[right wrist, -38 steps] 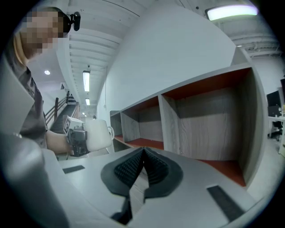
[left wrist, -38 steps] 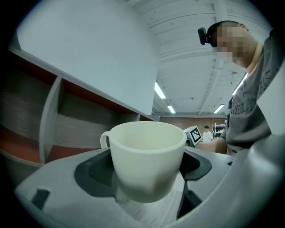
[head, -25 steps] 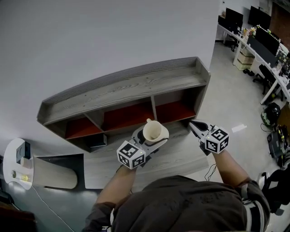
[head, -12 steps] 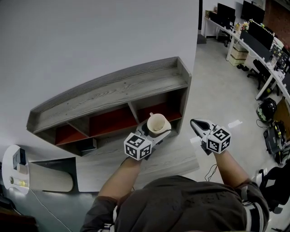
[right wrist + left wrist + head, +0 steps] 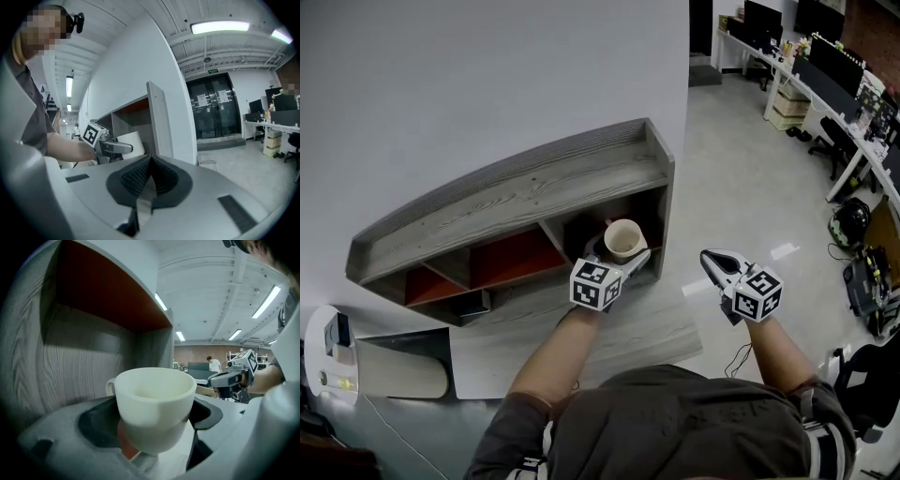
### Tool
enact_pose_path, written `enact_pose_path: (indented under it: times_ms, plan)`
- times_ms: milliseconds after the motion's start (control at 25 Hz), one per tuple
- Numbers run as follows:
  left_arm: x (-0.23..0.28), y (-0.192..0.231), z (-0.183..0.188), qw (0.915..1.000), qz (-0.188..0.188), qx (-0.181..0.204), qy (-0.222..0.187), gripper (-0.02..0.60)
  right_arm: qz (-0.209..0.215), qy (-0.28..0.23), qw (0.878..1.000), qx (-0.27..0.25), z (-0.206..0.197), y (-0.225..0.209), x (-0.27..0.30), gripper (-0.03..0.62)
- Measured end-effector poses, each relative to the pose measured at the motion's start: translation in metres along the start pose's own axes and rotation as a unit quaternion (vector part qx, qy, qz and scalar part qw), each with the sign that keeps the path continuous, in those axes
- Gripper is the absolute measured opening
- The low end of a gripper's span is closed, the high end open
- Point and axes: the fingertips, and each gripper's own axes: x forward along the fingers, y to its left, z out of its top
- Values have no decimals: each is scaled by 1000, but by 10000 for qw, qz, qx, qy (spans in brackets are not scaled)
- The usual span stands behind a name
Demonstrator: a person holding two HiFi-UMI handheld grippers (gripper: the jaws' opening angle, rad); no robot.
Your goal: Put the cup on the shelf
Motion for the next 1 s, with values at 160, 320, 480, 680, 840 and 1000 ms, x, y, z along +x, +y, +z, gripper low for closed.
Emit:
enact_pose_path:
  times_ms: [160, 320, 480, 680, 840, 1000]
  plan:
    - [19, 13, -6, 9995, 264, 17, 151, 400, -63, 20, 10000, 51, -5, -10, -8, -8]
    - [34, 23, -15, 9982, 494, 38, 339, 400, -115, 32, 9999, 84, -8, -17, -17, -8]
    - [46, 36, -28, 9959, 718, 89, 549, 400, -171, 26, 9998, 126, -11, -23, -25, -8]
    - [55, 47, -39, 9932, 918, -93, 716, 400, -241, 39, 9996, 173, -16, -27, -35, -8]
    - [57, 54, -45, 9917, 1062, -132, 708, 400, -273, 29, 9994, 201, -17, -28, -40, -8]
    - [58, 52, -45, 9918, 1069, -138, 682, 400, -291, 14, 9993, 215, -19, -27, -46, -8]
